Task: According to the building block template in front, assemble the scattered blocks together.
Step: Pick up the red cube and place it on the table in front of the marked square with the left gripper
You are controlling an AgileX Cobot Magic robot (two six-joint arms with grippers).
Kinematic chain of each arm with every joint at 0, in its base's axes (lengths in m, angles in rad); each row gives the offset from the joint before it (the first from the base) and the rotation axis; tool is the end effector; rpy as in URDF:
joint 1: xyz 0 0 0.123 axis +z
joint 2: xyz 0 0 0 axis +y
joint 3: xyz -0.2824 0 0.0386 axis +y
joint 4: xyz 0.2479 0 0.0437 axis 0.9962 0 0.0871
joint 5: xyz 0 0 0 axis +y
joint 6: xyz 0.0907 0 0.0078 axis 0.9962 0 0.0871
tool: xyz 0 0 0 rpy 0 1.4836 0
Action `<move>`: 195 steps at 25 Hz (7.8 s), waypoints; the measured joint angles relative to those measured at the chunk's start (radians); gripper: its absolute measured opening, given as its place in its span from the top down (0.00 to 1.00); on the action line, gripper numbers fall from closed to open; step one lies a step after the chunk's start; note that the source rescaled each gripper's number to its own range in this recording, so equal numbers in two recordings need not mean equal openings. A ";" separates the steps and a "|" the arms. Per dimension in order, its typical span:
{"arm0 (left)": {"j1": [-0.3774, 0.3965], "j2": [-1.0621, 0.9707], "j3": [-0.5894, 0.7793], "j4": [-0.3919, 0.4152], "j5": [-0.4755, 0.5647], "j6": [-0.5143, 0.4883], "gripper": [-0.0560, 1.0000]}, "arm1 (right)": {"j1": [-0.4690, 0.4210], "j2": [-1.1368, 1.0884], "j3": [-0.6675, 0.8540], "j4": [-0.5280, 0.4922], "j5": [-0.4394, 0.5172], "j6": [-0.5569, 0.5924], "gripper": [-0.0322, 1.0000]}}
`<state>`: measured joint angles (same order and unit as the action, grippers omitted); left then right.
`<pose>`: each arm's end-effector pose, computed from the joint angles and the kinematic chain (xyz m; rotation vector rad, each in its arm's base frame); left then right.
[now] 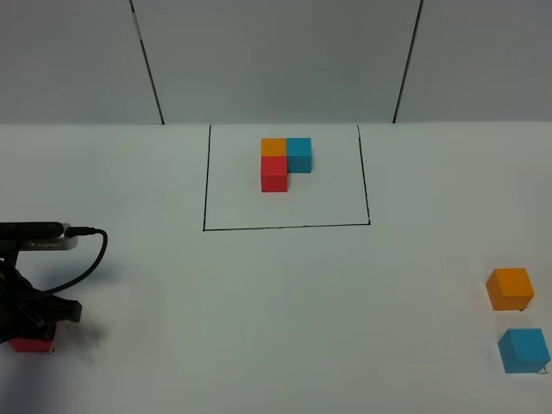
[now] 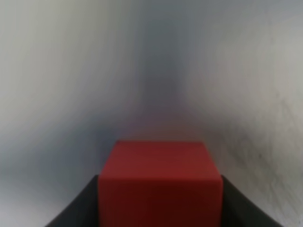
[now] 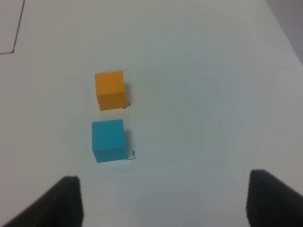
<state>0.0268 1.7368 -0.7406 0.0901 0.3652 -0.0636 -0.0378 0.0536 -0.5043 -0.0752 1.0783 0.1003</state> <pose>0.2826 0.0105 0.1238 -0.0157 2.8439 0.0558 0.0018 -0.0061 0.2772 0.1476 2.1040 -0.0538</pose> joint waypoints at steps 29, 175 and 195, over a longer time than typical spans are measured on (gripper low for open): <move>-0.073 0.000 -0.410 -0.022 0.615 0.619 0.94 | 0.000 0.000 0.000 0.000 0.000 0.000 0.49; -0.674 0.420 -0.690 -0.202 0.333 1.018 0.38 | 0.000 0.000 0.000 0.000 0.000 0.000 0.49; -0.674 0.351 -0.693 -0.177 0.372 1.000 0.37 | 0.000 0.000 0.000 0.000 0.000 0.000 0.49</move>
<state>-0.6473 2.0882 -1.4340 -0.0866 0.7376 0.9365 -0.0378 0.0536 -0.5043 -0.0752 1.0783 0.1000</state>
